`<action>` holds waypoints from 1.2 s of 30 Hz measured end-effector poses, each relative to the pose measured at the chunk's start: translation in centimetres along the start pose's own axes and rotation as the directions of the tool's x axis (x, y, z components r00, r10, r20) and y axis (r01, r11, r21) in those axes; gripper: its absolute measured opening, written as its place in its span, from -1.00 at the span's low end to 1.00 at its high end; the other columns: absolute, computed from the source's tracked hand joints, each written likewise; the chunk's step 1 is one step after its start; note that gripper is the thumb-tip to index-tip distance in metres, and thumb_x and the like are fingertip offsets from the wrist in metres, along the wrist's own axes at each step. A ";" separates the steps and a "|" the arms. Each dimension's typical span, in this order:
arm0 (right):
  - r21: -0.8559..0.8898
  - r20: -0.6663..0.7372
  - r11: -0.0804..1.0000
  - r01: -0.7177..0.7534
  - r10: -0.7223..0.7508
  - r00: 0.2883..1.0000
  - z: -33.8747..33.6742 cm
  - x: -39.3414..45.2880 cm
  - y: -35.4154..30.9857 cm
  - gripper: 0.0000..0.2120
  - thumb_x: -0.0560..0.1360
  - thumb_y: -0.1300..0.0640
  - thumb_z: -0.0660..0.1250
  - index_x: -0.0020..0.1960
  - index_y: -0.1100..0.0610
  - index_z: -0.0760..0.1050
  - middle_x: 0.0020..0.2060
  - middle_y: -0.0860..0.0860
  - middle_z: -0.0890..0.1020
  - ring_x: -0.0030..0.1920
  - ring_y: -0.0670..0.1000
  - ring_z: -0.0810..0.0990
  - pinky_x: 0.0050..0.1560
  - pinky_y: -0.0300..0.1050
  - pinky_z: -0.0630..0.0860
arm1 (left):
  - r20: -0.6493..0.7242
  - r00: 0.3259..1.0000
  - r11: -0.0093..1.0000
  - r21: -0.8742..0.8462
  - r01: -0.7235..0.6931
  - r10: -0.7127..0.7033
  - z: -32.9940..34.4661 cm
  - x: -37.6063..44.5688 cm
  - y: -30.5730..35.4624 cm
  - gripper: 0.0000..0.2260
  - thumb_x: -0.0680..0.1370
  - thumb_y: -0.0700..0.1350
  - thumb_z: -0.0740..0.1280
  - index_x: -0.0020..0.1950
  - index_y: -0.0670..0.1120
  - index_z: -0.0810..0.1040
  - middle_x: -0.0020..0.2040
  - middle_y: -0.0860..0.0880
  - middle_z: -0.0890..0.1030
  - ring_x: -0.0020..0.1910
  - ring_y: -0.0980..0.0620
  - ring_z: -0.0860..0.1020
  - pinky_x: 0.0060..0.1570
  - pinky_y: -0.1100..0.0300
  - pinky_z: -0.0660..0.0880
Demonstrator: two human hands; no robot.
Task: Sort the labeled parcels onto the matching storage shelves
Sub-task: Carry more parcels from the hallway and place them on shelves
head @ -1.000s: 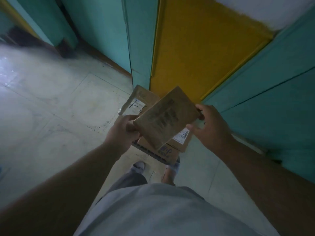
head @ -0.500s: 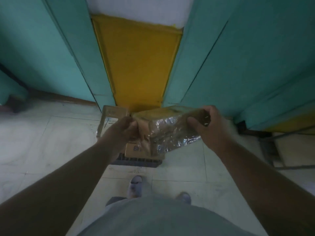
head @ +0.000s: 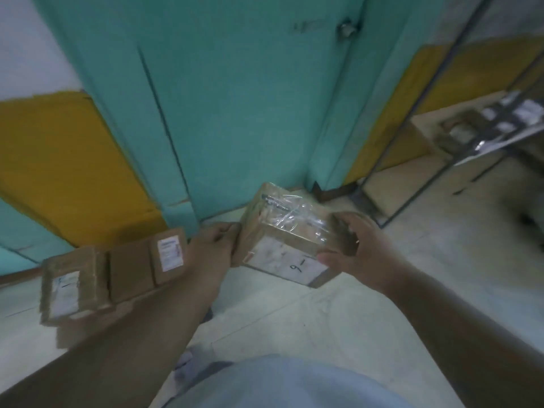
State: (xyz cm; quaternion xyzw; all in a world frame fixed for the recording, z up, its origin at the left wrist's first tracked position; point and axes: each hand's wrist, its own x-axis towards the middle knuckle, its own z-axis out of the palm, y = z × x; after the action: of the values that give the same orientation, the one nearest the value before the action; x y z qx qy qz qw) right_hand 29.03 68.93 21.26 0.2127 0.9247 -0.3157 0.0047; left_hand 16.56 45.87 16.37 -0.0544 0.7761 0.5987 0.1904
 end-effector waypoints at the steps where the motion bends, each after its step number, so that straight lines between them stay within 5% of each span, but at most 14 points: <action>1: 0.017 -0.029 0.999 -0.039 0.040 0.999 -1.5 -0.8 2.2 -0.08 0.10 -0.43 0.44 0.37 -0.06 0.42 0.11 -0.20 0.48 0.08 -0.07 0.55 0.12 -0.07 0.53 | 0.051 0.999 0.999 -0.044 -0.002 0.004 2.8 -0.7 0.4 -0.84 0.63 -0.04 0.33 -0.07 -0.02 0.68 -0.25 0.01 0.73 -0.25 0.03 0.70 -0.10 0.06 0.65; 5: 0.107 -0.136 0.979 -0.175 0.189 0.973 -6.8 -3.9 9.9 -0.38 0.32 -0.25 0.51 0.32 -0.08 0.47 0.01 -0.18 0.52 -0.07 -0.20 0.54 -0.17 -0.26 0.43 | 0.252 0.967 0.996 -0.083 -0.020 0.040 12.3 -3.2 1.7 -0.79 0.67 -0.03 0.25 -0.06 0.05 0.65 -0.07 0.01 0.73 -0.10 -0.02 0.68 -0.02 0.00 0.63; 9: 0.243 -0.257 0.924 -0.295 0.355 0.899 -10.4 -5.3 15.0 -0.52 0.41 -0.19 0.48 0.26 -0.05 0.51 0.05 -0.04 0.60 -0.05 -0.05 0.58 -0.22 -0.24 0.41 | 0.485 0.872 0.984 0.117 -0.135 0.062 18.3 -4.8 2.3 -0.78 0.55 0.30 0.23 0.05 0.25 0.58 0.05 0.12 0.68 -0.02 0.00 0.66 0.09 -0.02 0.58; 12: 0.297 -0.280 0.894 -0.336 0.418 0.864 -12.5 -4.6 17.7 -0.61 0.43 -0.17 0.47 0.19 -0.06 0.50 -0.02 -0.07 0.58 -0.14 -0.19 0.54 -0.34 -0.35 0.37 | 0.543 0.838 0.964 0.184 -0.190 0.061 22.1 -4.1 3.2 -0.66 0.43 0.43 0.31 0.09 0.29 0.55 0.05 0.16 0.68 0.00 0.04 0.66 0.12 -0.09 0.59; 16: 0.350 -0.299 0.867 -0.355 0.462 0.835 -14.7 -2.2 20.9 -0.72 0.48 -0.10 0.45 0.12 -0.10 0.45 -0.01 -0.07 0.57 -0.17 -0.28 0.49 -0.43 -0.54 0.35 | 0.551 0.833 0.956 0.208 -0.206 0.060 27.6 -1.3 4.9 -0.65 0.53 0.31 0.30 0.16 0.12 0.59 0.01 0.10 0.70 -0.01 0.07 0.67 0.14 -0.11 0.60; 19: 0.388 -0.350 0.839 -0.382 0.517 0.781 -16.7 -0.5 24.1 -0.62 0.49 -0.07 0.44 0.27 -0.06 0.46 0.07 -0.06 0.56 -0.10 -0.24 0.49 -0.35 -0.58 0.35 | 0.585 0.810 0.955 0.223 -0.194 0.028 33.2 1.2 6.7 -0.74 0.59 0.22 0.26 0.11 0.11 0.60 0.01 0.08 0.70 0.01 0.04 0.66 0.16 -0.14 0.59; 24: 0.544 -0.485 0.745 -0.388 0.655 0.579 -23.0 -0.3 30.1 -0.39 0.46 0.02 0.50 0.44 -0.03 0.32 0.09 -0.12 0.55 -0.09 -0.25 0.54 -0.41 -0.48 0.43 | 0.738 0.674 0.927 0.271 -0.259 -0.028 45.2 1.6 11.7 -0.56 0.39 0.37 0.42 0.02 0.05 0.65 0.00 0.09 0.70 0.01 0.03 0.64 0.14 -0.08 0.58; 26: 0.561 -0.533 0.735 -0.381 0.672 0.514 -26.0 -0.8 33.0 -0.45 0.44 0.02 0.52 0.37 -0.02 0.40 0.04 -0.17 0.59 -0.09 -0.26 0.57 -0.39 -0.47 0.45 | 0.801 0.597 0.918 0.260 -0.300 -0.032 50.3 1.1 13.4 -0.66 0.43 0.24 0.47 0.03 0.03 0.64 -0.03 0.08 0.71 0.02 -0.01 0.65 0.14 -0.13 0.58; 29: 0.560 -0.573 0.735 -0.382 0.677 0.462 -30.1 -1.5 38.2 -0.57 0.43 0.01 0.52 0.26 -0.04 0.52 0.01 -0.16 0.63 -0.08 -0.19 0.62 -0.38 -0.45 0.47 | 0.874 0.479 0.923 0.249 -0.293 -0.084 57.7 0.5 15.7 -0.41 0.40 0.05 0.55 0.36 -0.01 0.43 0.06 0.02 0.70 0.06 -0.05 0.66 0.12 -0.17 0.59; 32: 0.530 -0.525 0.737 -0.420 0.674 0.520 -34.0 -2.3 44.5 -0.41 0.48 -0.01 0.48 0.46 -0.15 0.37 0.14 -0.13 0.55 -0.02 -0.17 0.58 -0.36 -0.40 0.48 | 0.924 0.352 0.920 0.262 -0.290 -0.152 65.4 -0.9 17.2 -0.03 0.31 -0.01 0.61 0.56 0.25 0.12 0.03 0.01 0.72 0.03 -0.07 0.70 0.04 -0.10 0.62; 36: 0.504 -0.325 0.715 -0.484 0.677 0.661 -41.0 -2.1 53.5 -0.10 0.48 -0.02 0.48 0.56 -0.34 -0.06 0.23 -0.20 0.45 0.11 -0.15 0.52 0.02 -0.24 0.47 | 0.925 0.372 0.935 0.193 -0.297 -0.073 76.0 -4.5 18.1 -0.28 0.38 -0.20 0.60 0.43 0.09 0.36 -0.09 -0.12 0.74 -0.05 -0.19 0.71 0.00 -0.23 0.63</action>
State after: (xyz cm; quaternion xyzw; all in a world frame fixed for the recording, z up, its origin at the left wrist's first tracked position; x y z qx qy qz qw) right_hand 57.26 130.10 23.29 0.5711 0.6956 -0.4026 -0.1667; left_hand 32.53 122.42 18.45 0.3741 0.6271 0.4000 0.5539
